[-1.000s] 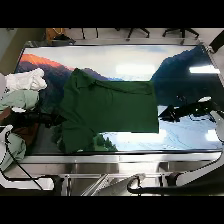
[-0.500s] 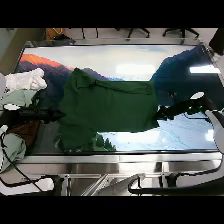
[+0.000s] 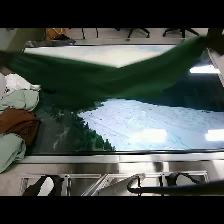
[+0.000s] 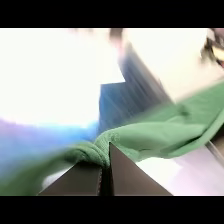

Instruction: Fold the shirts.

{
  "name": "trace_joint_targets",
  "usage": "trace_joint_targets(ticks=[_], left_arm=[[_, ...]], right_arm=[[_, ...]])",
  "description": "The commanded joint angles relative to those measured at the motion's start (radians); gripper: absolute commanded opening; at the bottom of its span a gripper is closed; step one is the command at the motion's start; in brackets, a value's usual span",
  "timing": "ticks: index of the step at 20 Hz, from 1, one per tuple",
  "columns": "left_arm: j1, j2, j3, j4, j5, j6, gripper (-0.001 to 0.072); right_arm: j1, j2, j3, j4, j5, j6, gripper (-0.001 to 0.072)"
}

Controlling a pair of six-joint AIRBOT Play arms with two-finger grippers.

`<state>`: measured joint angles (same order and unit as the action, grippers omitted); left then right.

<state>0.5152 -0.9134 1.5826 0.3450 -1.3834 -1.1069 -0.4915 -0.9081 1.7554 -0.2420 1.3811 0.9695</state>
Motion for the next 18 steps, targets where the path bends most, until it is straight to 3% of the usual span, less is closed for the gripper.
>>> trace_joint_targets(ticks=[1,3,6,10,12,14,18], left_arm=[[0.134,0.133,0.267,-0.048,0.060,-0.029,0.0018],[0.175,0.140,0.350,-0.010,0.074,-0.072,0.0019],[0.124,0.066,0.416,0.204,0.006,-0.151,0.0019],[-0.118,-0.083,0.230,0.252,-0.021,-0.096,0.0018],[-0.254,-0.182,0.107,0.368,0.027,-0.086,0.0018],[-0.349,-0.302,0.013,0.506,0.090,-0.087,0.0018],[-0.397,-0.595,-0.043,0.604,0.222,-0.095,0.0018]], right_arm=[[-0.092,0.090,0.229,0.053,-0.099,-0.005,0.0021],[-0.099,0.113,0.271,0.025,-0.125,0.004,0.0022],[-0.099,0.099,0.265,-0.065,-0.066,0.035,0.0022],[-0.060,0.005,0.092,-0.053,-0.007,0.002,0.0021],[0.029,-0.052,-0.050,-0.068,-0.014,-0.061,0.0021],[0.113,-0.137,-0.187,-0.193,-0.068,-0.081,0.0021],[0.171,-0.402,-0.275,-0.258,-0.216,-0.120,0.0021]])
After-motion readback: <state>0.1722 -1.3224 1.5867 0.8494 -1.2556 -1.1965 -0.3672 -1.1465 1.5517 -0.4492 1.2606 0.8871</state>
